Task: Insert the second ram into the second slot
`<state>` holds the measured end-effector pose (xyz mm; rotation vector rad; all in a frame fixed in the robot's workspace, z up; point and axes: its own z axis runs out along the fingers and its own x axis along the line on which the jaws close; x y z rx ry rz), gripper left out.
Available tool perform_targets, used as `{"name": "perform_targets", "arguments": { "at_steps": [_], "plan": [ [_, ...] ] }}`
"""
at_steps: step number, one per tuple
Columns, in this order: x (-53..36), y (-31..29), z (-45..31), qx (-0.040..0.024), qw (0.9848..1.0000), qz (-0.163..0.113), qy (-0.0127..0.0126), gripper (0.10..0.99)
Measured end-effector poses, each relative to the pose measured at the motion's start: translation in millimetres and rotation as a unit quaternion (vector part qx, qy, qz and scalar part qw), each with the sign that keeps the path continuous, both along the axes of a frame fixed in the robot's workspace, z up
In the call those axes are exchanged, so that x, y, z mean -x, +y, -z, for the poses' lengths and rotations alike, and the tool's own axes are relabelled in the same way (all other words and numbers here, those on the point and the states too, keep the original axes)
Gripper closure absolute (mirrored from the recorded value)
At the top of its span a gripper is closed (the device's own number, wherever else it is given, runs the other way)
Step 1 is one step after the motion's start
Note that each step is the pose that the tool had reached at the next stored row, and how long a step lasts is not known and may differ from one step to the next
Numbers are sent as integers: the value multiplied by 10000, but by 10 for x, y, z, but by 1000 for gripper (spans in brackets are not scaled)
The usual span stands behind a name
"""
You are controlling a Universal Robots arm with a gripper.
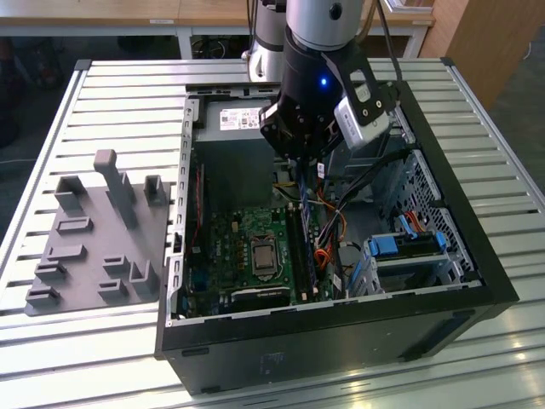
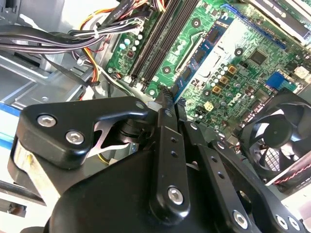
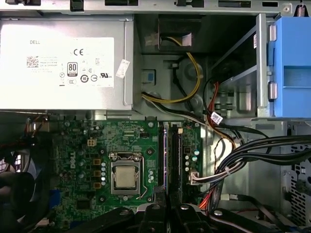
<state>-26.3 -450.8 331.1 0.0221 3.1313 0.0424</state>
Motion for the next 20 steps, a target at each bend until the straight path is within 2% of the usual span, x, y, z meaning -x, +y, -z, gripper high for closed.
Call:
{"name": "perform_targets", "arguments": {
  "at_steps": [8,13,20],
  "plan": [
    [0,-8,41,0,10000,0,0,945],
    [0,-14,93,0,10000,0,0,945],
    [0,-14,124,0,10000,0,15,945]
  ]
}}
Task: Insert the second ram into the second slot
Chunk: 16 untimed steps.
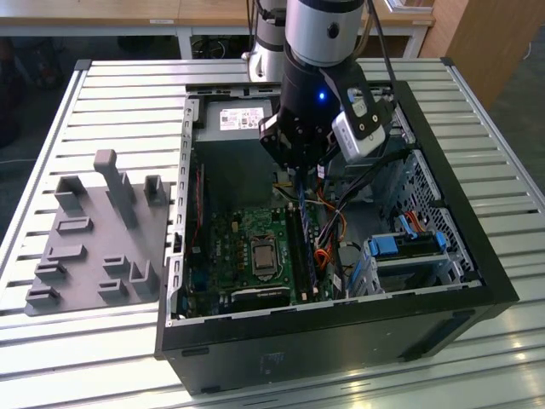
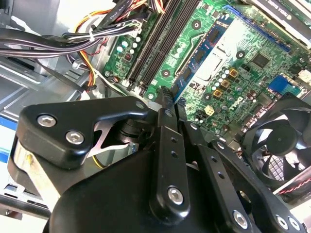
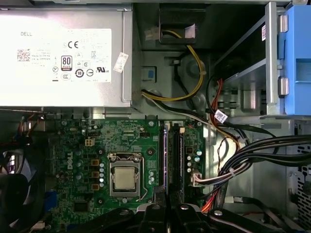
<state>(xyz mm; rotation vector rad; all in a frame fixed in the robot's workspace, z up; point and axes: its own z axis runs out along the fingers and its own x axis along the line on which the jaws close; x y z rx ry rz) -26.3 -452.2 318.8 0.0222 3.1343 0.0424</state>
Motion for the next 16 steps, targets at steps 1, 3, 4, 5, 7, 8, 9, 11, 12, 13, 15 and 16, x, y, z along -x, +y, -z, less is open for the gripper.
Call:
{"name": "perform_targets", "arguments": {
  "at_steps": [1,3,4,5,7,8,9,11,12,13,15,16],
  "plan": [
    [0,0,2,0,10000,0,1,945],
    [0,0,6,0,10000,0,1,945],
    [0,0,7,0,10000,0,2,945],
    [0,0,14,-1,10000,0,2,945],
    [0,0,20,0,10000,0,2,945],
    [0,0,21,0,10000,0,2,945],
    [0,0,24,-1,10000,0,2,945],
    [0,0,30,-1,10000,0,3,945],
    [0,0,34,-1,10000,0,4,945],
    [0,0,40,-1,10000,0,3,945],
    [0,0,53,-1,10000,0,4,945],
    [0,0,61,-1,10000,0,4,945]
  ]
}}
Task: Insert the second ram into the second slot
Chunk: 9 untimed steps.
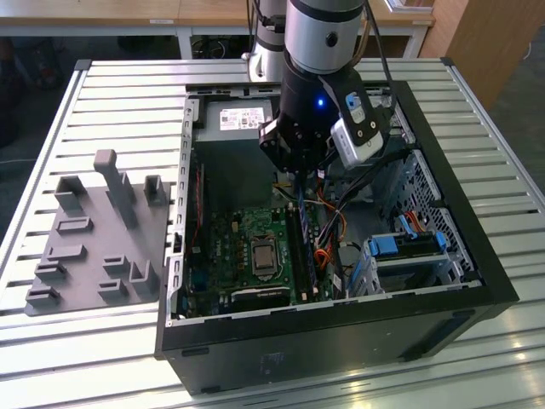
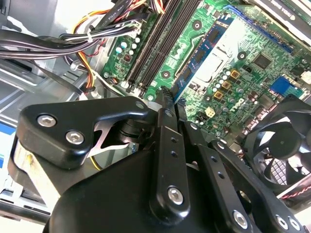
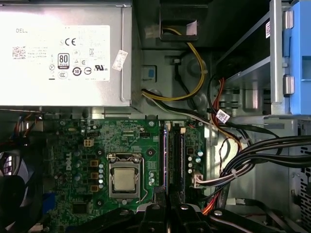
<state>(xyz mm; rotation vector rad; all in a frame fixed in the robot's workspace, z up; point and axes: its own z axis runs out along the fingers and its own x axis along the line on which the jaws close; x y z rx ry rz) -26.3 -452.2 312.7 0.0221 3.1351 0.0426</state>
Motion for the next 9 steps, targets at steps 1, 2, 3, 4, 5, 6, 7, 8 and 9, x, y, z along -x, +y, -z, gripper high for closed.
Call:
{"name": "perform_targets", "arguments": {
  "at_steps": [1,2,3,4,5,6,7,8,9],
  "plan": [
    [0,0,9,0,10000,0,1,945],
    [0,0,17,0,10000,0,4,945],
    [0,-1,24,0,10000,0,8,945],
    [0,-1,32,0,10000,0,14,945],
    [0,-2,39,0,10000,0,20,945],
    [0,-2,46,0,10000,0,30,945],
    [0,-2,53,0,10000,0,40,945],
    [0,-2,59,0,10000,0,48,945],
    [0,-2,65,0,10000,0,50,945]
  ]
}}
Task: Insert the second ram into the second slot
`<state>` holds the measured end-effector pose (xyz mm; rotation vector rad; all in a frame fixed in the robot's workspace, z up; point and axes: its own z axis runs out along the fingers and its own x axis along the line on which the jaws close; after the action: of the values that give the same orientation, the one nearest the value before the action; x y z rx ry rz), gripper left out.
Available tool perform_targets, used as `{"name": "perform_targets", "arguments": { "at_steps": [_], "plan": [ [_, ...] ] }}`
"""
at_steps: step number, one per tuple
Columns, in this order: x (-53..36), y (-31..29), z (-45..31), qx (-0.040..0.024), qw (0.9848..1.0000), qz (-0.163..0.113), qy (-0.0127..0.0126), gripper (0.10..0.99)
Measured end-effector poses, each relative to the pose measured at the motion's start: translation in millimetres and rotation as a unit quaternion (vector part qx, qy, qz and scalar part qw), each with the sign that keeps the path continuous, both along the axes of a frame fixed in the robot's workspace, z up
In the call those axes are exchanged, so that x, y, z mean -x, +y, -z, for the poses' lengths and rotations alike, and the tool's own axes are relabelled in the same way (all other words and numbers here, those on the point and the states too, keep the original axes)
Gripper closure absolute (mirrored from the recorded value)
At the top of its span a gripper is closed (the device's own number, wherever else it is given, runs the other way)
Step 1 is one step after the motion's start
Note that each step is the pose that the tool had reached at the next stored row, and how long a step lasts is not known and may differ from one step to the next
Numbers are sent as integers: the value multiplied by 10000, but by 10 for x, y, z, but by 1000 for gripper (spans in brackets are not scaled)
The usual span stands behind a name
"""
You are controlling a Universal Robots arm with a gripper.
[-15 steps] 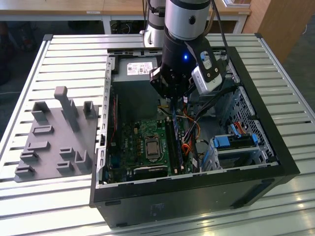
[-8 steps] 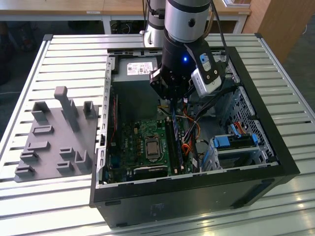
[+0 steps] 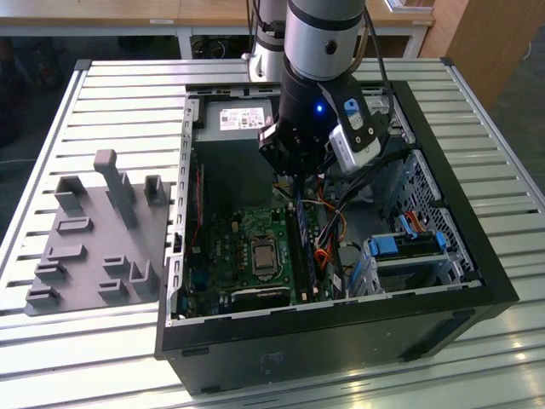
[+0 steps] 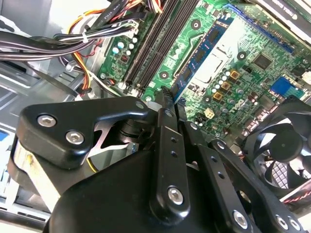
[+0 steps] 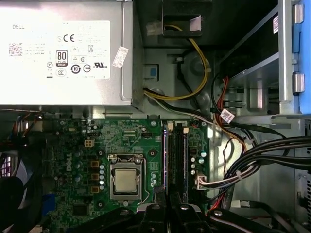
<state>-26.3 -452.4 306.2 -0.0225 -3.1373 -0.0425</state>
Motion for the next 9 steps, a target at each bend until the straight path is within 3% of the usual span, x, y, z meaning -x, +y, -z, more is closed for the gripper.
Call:
{"name": "perform_targets", "arguments": {
  "at_steps": [4,9],
  "plan": [
    [0,0,55,0,10000,0,20,945],
    [1,-1,74,2,10000,0,21,945]
  ]
}}
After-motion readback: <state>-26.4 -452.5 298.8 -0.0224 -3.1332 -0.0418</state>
